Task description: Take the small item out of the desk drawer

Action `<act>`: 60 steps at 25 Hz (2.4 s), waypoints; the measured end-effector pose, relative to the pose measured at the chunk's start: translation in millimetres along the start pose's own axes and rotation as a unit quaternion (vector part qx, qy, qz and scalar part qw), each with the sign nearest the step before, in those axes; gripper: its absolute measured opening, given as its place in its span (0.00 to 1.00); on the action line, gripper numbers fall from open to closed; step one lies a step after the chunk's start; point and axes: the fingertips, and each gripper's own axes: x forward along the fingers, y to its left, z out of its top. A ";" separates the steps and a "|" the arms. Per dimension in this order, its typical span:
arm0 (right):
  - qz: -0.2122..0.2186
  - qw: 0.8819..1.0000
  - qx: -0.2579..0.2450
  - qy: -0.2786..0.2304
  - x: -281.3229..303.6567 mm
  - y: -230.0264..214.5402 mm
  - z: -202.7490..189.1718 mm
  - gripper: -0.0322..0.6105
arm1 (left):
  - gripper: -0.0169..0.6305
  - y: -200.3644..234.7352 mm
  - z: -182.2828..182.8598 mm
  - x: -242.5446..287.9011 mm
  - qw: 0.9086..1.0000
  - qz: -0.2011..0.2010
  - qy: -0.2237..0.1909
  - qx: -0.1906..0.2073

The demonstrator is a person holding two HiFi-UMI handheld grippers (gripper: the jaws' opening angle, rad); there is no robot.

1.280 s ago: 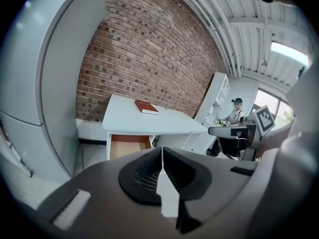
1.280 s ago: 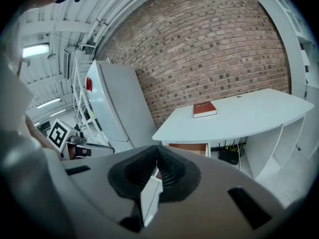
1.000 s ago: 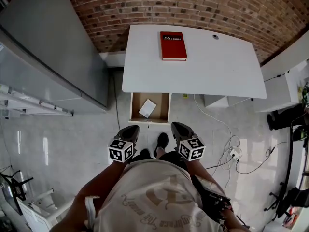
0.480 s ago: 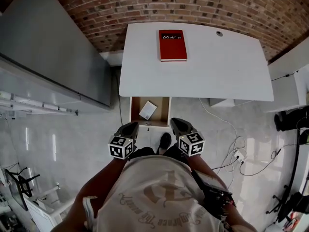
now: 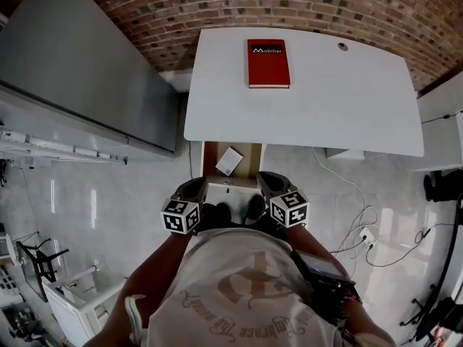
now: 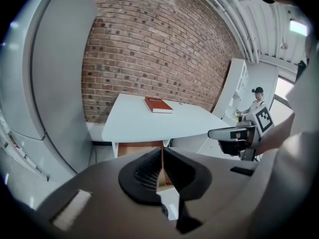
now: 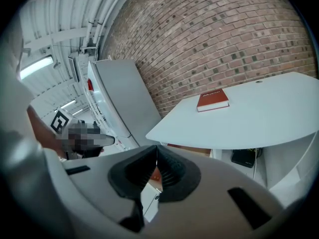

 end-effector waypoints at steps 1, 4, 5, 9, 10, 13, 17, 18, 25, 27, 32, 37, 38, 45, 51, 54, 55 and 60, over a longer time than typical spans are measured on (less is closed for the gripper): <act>0.001 1.000 0.002 0.002 1.2 -1.5 -1.9 0.06 | 0.05 0.9 -0.5 1.5 1.000 0.001 0.002 -0.001; 0.001 1.000 0.007 0.010 5.8 -4.8 -7.4 0.06 | 0.05 6.0 -3.6 7.4 1.000 0.003 0.012 -0.001; 0.001 1.000 0.009 0.012 7.4 -5.2 -8.9 0.06 | 0.05 9.0 -5.6 9.4 1.000 0.004 0.018 0.000; -0.008 1.000 0.019 0.015 12.4 -6.8 -12.3 0.06 | 0.05 23.3 -14.3 18.2 0.999 0.006 0.041 -0.003; -0.012 1.000 0.023 0.014 12.1 -7.5 -13.3 0.06 | 0.05 25.0 -15.3 20.8 0.999 0.003 0.044 -0.004; -0.022 0.999 0.030 0.017 11.6 -12.8 -16.0 0.06 | 0.05 27.2 -11.6 33.0 0.999 -0.008 0.047 -0.002; -0.039 0.999 0.026 0.023 12.9 -19.9 -22.0 0.06 | 0.05 31.0 -10.0 49.1 0.999 -0.015 0.051 0.001; -0.043 0.998 0.027 0.023 12.6 -21.0 -24.2 0.06 | 0.05 30.8 -10.7 51.9 0.998 -0.015 0.053 0.004; -0.057 0.997 0.038 0.022 15.7 -28.7 -34.2 0.06 | 0.05 31.1 -18.0 70.8 0.997 -0.022 0.066 0.012; -0.060 0.997 0.045 0.019 16.0 -31.0 -37.5 0.06 | 0.05 29.6 -21.9 75.9 0.997 -0.028 0.074 0.015; -0.070 0.996 0.060 0.016 12.0 -37.1 -48.5 0.06 | 0.05 28.8 -36.8 90.8 0.993 -0.036 0.106 0.030; -0.082 0.994 0.076 0.017 5.3 -44.9 -67.1 0.06 | 0.05 26.6 -50.4 108.9 0.989 -0.043 0.131 0.055; -0.084 0.993 0.080 0.018 4.1 -46.1 -71.1 0.06 | 0.05 26.2 -52.9 112.4 0.988 -0.044 0.136 0.060; -0.095 0.990 0.099 0.019 -1.3 -53.2 -91.3 0.06 | 0.06 21.1 -69.0 131.1 0.983 -0.052 0.160 0.079; -0.105 0.988 0.113 0.021 -1.2 -64.7 -106.1 0.06 | 0.12 16.7 -80.1 147.9 0.980 -0.057 0.174 0.082; -0.107 0.987 0.118 0.023 1.0 -69.1 -110.1 0.06 | 0.18 15.5 -84.4 156.5 0.978 -0.059 0.181 0.085; -0.107 0.987 0.119 0.024 1.8 -69.8 -111.0 0.06 | 0.21 15.3 -86.2 158.9 0.977 -0.060 0.184 0.087; -0.107 0.987 0.116 0.024 5.0 -73.4 -115.6 0.06 | 0.31 19.5 -96.7 167.2 0.973 -0.061 0.201 0.095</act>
